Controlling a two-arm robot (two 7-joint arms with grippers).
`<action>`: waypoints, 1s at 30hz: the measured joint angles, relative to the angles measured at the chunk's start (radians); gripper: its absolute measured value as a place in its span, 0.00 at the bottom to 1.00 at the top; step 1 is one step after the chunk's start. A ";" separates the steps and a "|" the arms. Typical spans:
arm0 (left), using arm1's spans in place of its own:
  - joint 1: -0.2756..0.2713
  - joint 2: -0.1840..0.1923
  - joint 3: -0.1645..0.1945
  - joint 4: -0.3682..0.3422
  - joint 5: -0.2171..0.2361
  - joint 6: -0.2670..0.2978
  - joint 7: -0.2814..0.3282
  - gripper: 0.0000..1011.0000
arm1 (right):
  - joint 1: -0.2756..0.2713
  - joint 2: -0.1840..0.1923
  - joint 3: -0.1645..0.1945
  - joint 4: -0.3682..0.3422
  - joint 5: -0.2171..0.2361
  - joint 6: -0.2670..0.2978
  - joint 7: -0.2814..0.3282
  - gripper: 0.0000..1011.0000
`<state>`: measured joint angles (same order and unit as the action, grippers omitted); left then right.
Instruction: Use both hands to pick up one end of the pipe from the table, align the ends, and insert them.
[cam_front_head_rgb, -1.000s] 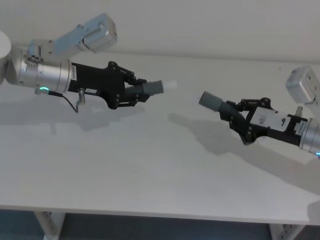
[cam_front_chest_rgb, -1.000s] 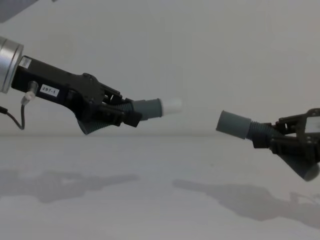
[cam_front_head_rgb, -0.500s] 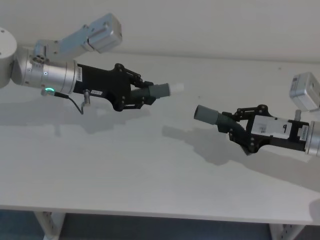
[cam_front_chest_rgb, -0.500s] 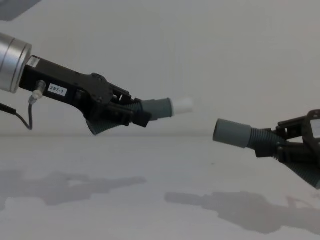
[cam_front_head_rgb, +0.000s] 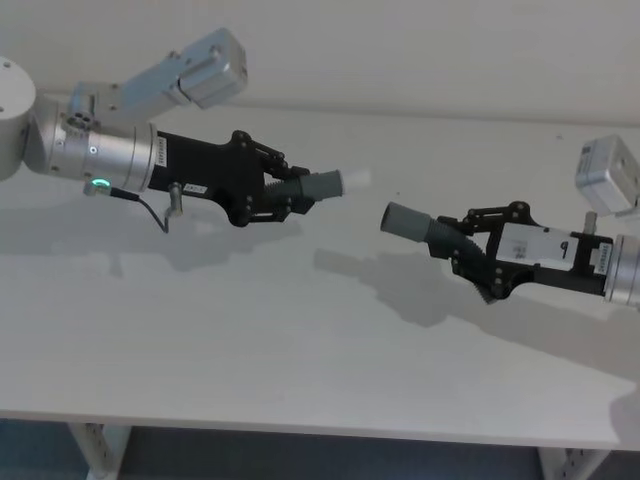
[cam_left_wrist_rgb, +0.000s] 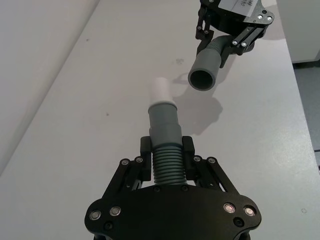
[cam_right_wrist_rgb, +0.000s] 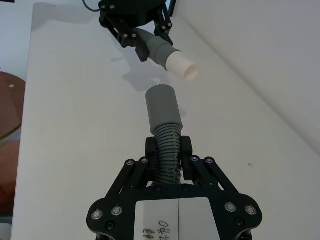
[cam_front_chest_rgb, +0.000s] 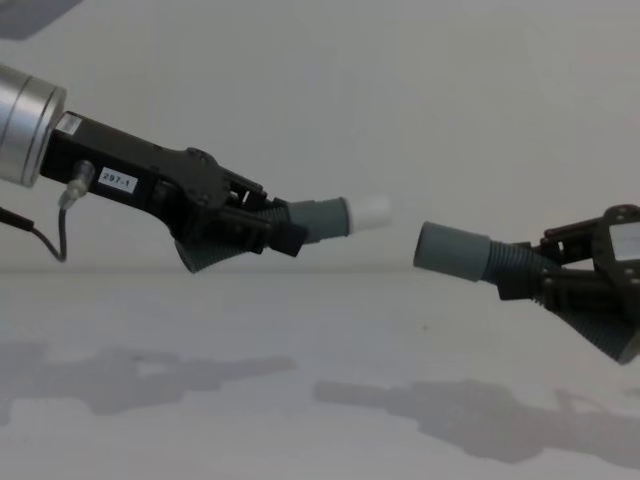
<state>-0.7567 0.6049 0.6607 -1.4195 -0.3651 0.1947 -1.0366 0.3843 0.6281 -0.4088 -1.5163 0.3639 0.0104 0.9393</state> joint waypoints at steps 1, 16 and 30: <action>0.002 0.003 0.000 -0.005 -0.002 0.003 0.003 0.34 | 0.002 -0.001 -0.002 0.000 0.000 0.000 -0.001 0.27; 0.007 0.014 0.006 -0.021 -0.015 0.014 0.018 0.34 | 0.015 -0.002 -0.019 -0.005 0.008 0.002 -0.008 0.27; 0.000 0.014 0.019 -0.020 -0.027 0.021 0.021 0.34 | 0.035 -0.015 -0.035 0.004 0.009 0.006 -0.028 0.27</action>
<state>-0.7571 0.6192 0.6797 -1.4394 -0.3925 0.2156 -1.0157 0.4192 0.6128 -0.4435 -1.5125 0.3730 0.0168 0.9115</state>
